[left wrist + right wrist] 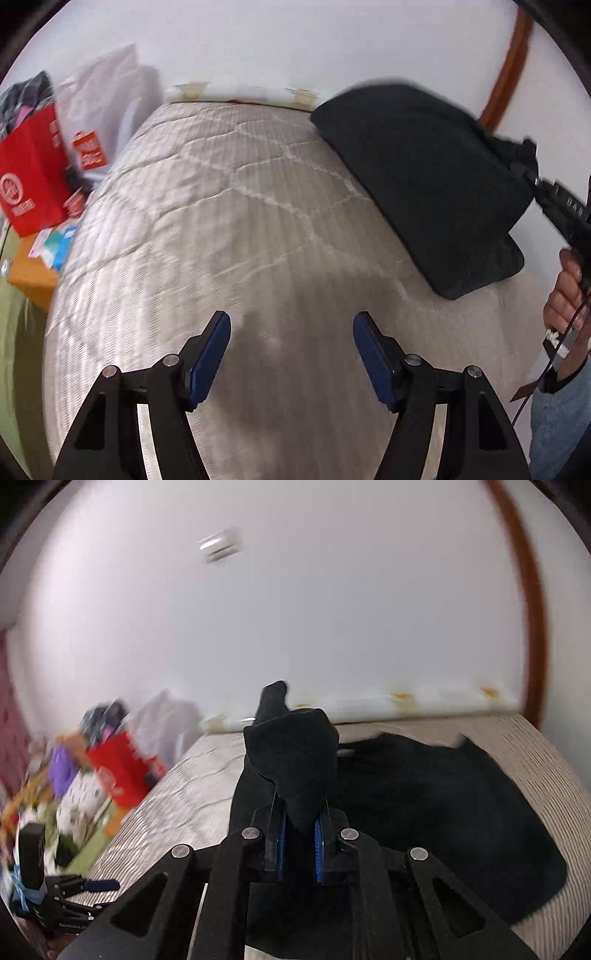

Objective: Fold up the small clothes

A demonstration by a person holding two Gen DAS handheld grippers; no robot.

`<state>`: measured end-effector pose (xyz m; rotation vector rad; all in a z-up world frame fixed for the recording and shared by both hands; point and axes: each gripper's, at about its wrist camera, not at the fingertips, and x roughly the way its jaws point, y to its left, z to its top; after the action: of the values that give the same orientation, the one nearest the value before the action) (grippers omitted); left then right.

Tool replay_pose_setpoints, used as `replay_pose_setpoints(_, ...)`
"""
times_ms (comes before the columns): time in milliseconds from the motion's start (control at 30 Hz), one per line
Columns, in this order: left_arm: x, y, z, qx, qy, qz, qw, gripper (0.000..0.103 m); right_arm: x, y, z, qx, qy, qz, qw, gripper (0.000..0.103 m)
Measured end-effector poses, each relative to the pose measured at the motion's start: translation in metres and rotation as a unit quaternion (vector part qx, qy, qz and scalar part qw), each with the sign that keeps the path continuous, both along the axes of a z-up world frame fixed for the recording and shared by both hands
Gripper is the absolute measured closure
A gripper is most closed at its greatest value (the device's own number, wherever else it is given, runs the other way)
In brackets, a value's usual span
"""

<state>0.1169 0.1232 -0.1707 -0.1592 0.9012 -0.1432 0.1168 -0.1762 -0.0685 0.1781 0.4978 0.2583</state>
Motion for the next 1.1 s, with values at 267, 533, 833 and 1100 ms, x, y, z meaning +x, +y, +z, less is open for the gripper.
replay_pose_setpoints(267,0.023,-0.073,-0.001,0.0,-0.005,-0.064,0.9979,0.036,-0.007,-0.097,-0.062,0.057,0.082,-0.063,0.993,0.091)
replay_pose_setpoints(533,0.029,-0.129,-0.008,0.004,-0.015,-0.136,0.9906,0.031,-0.019,-0.114,-0.082,0.071,0.1,-0.061,0.991,0.049)
replay_pose_setpoints(833,0.054,-0.162,-0.027,-0.009,0.004,-0.124,0.9923,0.03,0.025,-0.108,-0.096,0.112,0.135,-0.056,0.983,0.043)
replay_pose_setpoints(1100,0.069,-0.178,-0.03,0.003,0.004,-0.112,0.9937,0.03,0.051,-0.103,-0.082,0.085,0.111,-0.052,0.989,0.088)
